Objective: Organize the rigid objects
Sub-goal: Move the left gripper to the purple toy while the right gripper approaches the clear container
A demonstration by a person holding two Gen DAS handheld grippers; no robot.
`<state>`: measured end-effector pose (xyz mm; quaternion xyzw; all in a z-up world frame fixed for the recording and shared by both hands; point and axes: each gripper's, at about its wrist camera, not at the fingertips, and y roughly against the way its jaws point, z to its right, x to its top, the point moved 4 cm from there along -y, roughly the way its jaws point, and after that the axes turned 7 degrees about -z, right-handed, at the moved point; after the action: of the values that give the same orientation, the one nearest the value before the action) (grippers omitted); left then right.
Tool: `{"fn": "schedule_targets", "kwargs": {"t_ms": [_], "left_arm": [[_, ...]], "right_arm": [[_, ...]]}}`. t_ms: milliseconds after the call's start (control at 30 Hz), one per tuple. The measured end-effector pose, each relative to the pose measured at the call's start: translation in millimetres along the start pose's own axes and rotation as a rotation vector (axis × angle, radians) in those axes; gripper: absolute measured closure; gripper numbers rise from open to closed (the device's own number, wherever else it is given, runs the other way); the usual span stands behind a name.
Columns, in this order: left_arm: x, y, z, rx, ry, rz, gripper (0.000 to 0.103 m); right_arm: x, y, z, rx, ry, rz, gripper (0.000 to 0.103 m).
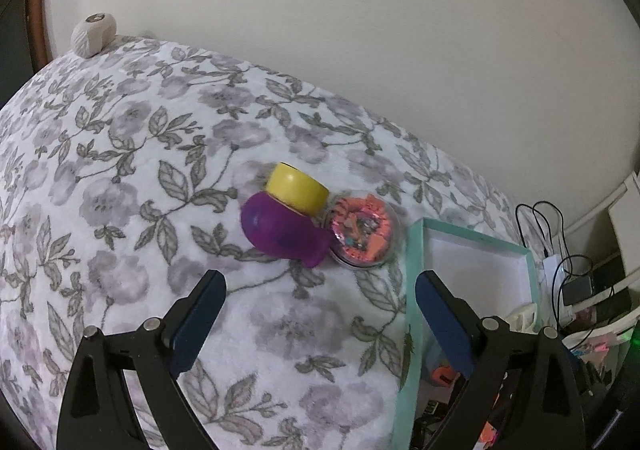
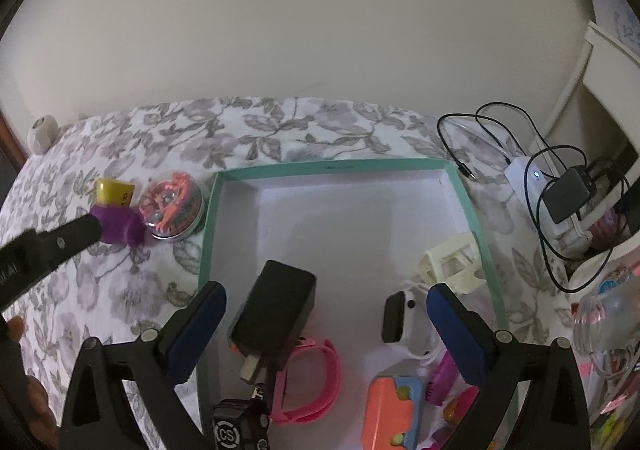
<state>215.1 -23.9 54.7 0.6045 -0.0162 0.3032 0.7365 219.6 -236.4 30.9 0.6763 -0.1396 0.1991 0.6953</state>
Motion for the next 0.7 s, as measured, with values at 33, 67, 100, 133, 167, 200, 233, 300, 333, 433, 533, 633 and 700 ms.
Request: {"fn": "schedule_targets", "kwargs": {"t_ms": [33,67,100,133,167,200,233,300,333,433,533,633,700], "left_arm": [[1,0,-3,0.000,0.007,-0.001,0.007],[3,0,-9,0.000,0.021,-0.002,0.007],[5,0,-15,0.000,0.035,-0.002,0.007],[8,0,-23,0.000,0.055,-0.002,0.007],[10,0,-29,-0.001,0.069,-0.003,0.007],[11,0,-36,-0.001,0.086,-0.004,0.007],[13,-1,-42,-0.003,0.101,-0.006,0.007],[16,-4,-55,-0.015,0.138,-0.013,0.007],[17,-6,-59,-0.021,0.150,-0.017,0.007],[20,-15,-68,-0.046,0.167,-0.028,0.007],[24,-28,-74,-0.070,0.198,-0.048,0.007],[28,-39,-70,-0.129,0.204,-0.059,0.007],[32,-43,-64,-0.151,0.189,-0.049,0.007]], "right_arm": [[0,0,-3,0.001,0.003,0.004,0.001],[1,1,-6,0.006,0.007,0.010,0.001],[2,3,-9,0.014,0.012,0.017,0.001],[4,5,-15,0.025,0.022,0.029,0.001],[6,7,-18,0.029,0.027,0.036,0.001],[8,8,-22,0.030,0.031,0.043,0.001],[11,10,-27,0.030,0.036,0.053,0.001],[17,14,-38,0.033,0.046,0.068,0.001],[20,16,-44,0.045,0.055,0.077,0.001],[29,14,-63,0.080,0.082,0.091,0.001],[34,3,-79,0.062,0.120,0.080,0.001],[35,-8,-86,0.057,0.145,0.064,0.001],[36,-13,-87,0.051,0.155,0.062,0.001]]}}
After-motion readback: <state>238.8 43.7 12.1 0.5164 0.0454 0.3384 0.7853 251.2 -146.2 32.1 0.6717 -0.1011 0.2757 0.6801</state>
